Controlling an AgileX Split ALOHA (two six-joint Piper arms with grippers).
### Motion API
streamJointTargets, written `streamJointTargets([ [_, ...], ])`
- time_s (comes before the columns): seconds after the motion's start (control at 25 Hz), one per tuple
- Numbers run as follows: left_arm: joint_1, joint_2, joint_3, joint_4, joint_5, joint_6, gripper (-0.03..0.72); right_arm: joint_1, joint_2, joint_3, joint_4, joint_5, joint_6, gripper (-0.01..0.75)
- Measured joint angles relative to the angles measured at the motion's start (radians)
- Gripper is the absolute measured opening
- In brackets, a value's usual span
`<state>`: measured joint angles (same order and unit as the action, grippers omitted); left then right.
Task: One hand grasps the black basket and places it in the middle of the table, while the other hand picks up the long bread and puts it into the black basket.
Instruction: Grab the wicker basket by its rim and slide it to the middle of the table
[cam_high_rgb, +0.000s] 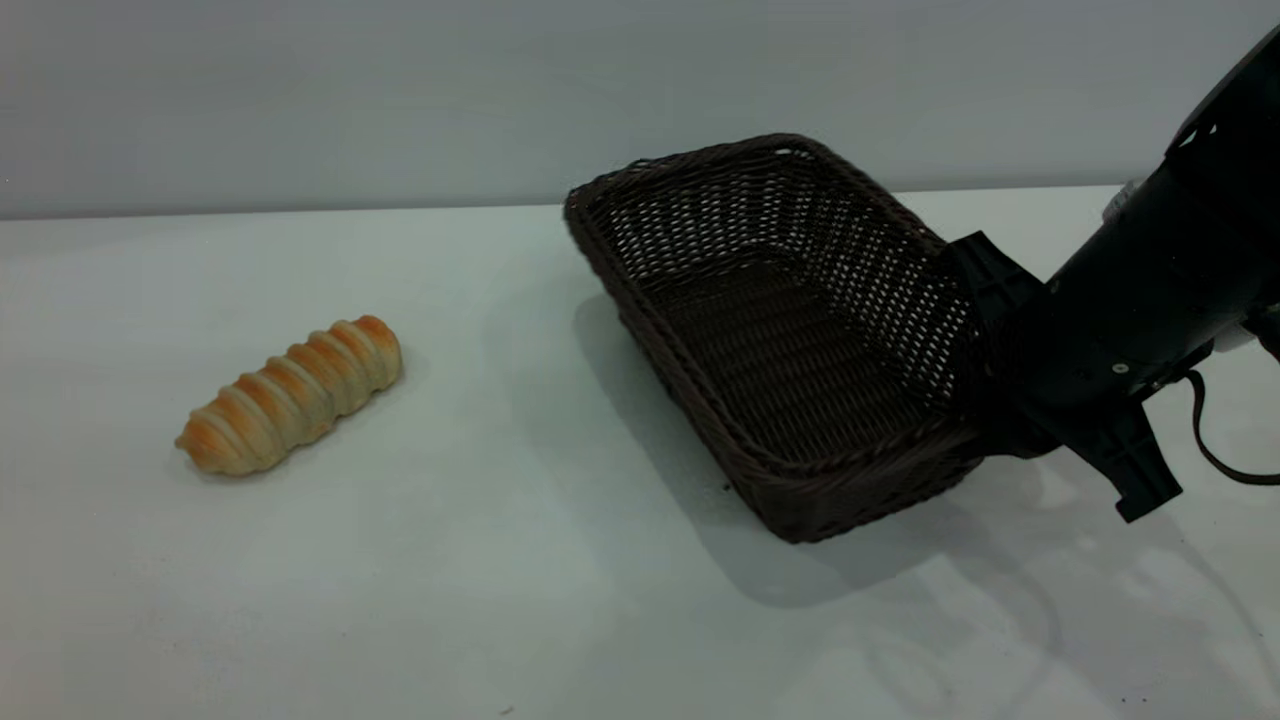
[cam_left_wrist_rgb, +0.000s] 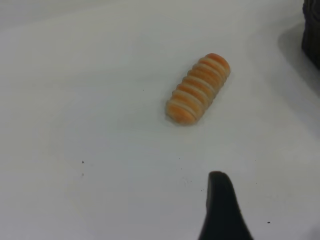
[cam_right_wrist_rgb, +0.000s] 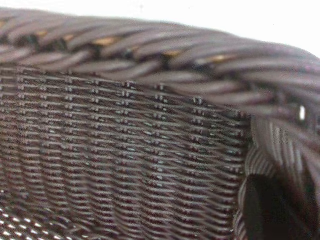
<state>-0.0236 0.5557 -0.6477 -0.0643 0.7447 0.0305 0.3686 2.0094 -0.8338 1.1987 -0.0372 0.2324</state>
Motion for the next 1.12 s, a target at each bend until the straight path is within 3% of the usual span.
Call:
streamJointTargets([
  [0.28, 0.0, 0.0, 0.0, 0.0, 0.004, 0.0, 0.512, -0.009, -0.031, -0.048, -0.015, 0.052, -0.267, 0.091],
  [0.44, 0.0, 0.0, 0.002, 0.0, 0.015, 0.0, 0.512, -0.039, -0.031, -0.16, -0.038, 0.239, -0.506, 0.091],
  [0.56, 0.0, 0.0, 0.002, 0.0, 0.025, 0.0, 0.512, -0.074, -0.014, -0.261, -0.079, 0.441, -0.599, 0.091],
  [0.84, 0.0, 0.0, 0.002, 0.0, 0.027, 0.0, 0.512, -0.102, 0.098, -0.488, -0.393, 0.723, -0.541, 0.091],
  [1.12, 0.0, 0.0, 0.002, 0.0, 0.028, 0.0, 0.512, -0.104, 0.181, -0.619, -0.654, 0.761, -0.387, 0.091],
])
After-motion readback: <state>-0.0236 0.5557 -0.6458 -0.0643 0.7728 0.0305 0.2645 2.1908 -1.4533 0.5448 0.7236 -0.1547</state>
